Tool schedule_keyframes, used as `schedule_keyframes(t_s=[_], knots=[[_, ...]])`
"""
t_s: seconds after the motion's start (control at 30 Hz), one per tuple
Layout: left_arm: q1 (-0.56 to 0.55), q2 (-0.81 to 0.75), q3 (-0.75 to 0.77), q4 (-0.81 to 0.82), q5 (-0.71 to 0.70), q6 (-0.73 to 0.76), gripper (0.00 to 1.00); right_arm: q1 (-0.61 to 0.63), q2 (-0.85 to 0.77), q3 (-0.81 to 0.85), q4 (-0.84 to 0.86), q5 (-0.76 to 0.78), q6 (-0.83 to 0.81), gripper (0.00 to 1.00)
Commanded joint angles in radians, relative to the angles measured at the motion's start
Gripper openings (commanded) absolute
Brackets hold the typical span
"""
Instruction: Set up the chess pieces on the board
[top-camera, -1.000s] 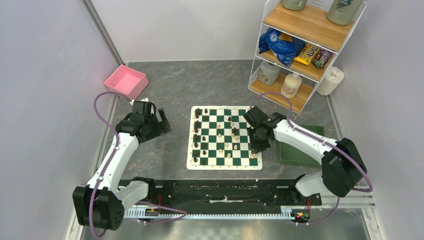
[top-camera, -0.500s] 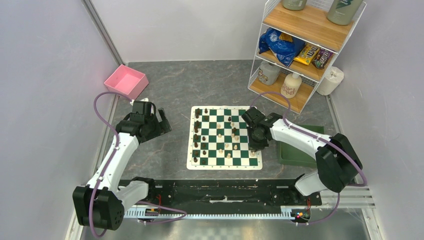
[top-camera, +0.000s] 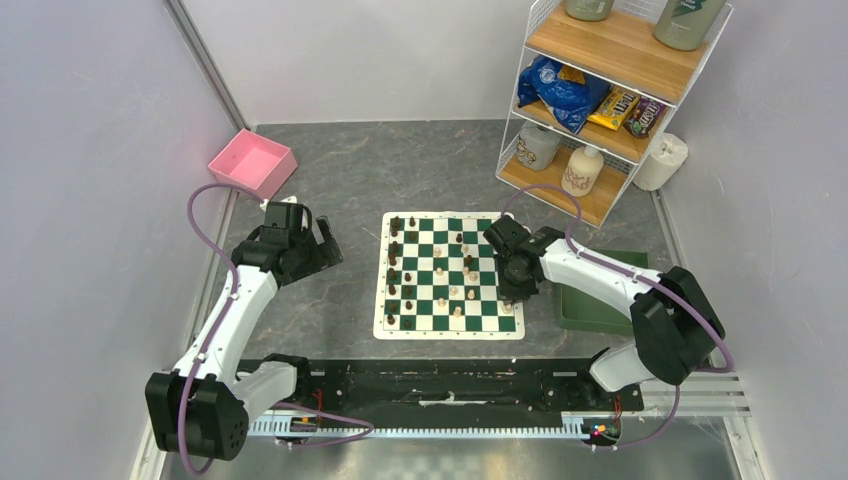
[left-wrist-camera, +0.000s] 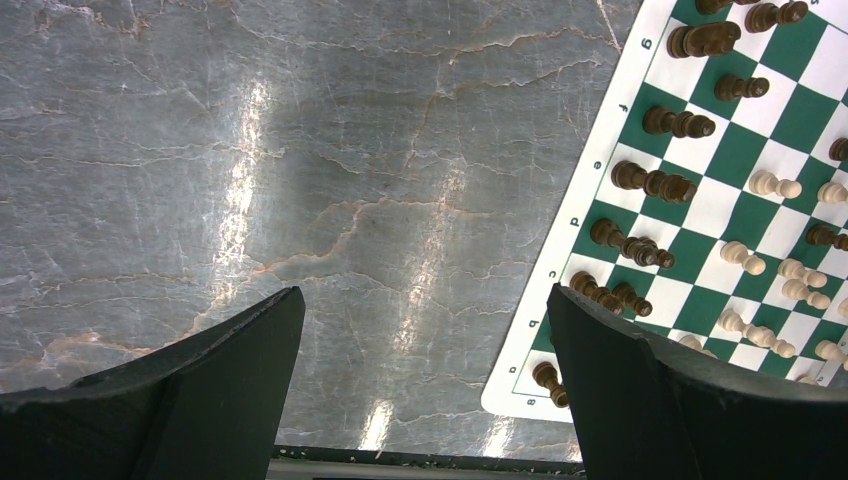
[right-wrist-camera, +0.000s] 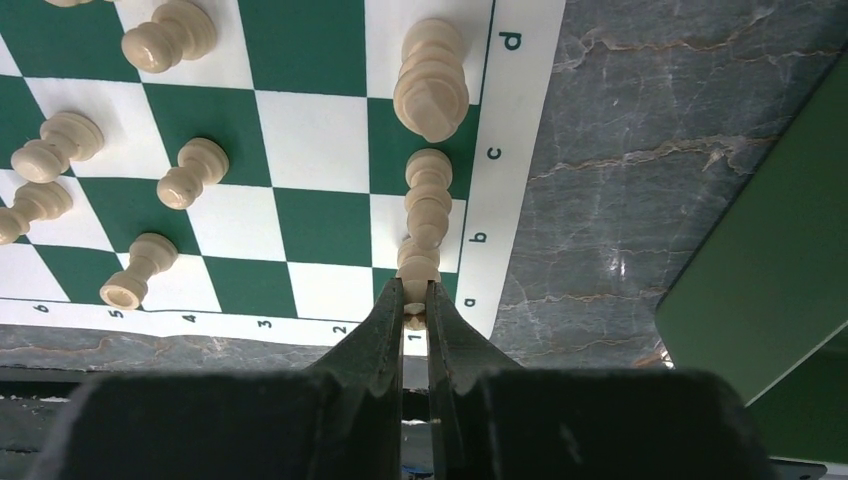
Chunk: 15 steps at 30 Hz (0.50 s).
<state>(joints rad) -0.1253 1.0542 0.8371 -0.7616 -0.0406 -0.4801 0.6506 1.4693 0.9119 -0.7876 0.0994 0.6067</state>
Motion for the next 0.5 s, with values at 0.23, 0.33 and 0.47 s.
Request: schedule_keyframes(t_s=[0.23, 0.33, 0.47], knots=[[0.006, 0.001, 0.037, 0.007, 0.019, 0.021, 0.99, 0.003, 0.019, -0.001, 0.016, 0.033, 0.011, 0.12], [0.006, 0.0, 0.036, 0.007, 0.02, 0.021, 0.98, 0.003, 0.014, -0.004, 0.018, 0.03, 0.011, 0.14], [0.006, 0.0, 0.036, 0.007, 0.019, 0.021, 0.99, 0.003, 0.008, -0.01, 0.017, 0.026, 0.009, 0.19]])
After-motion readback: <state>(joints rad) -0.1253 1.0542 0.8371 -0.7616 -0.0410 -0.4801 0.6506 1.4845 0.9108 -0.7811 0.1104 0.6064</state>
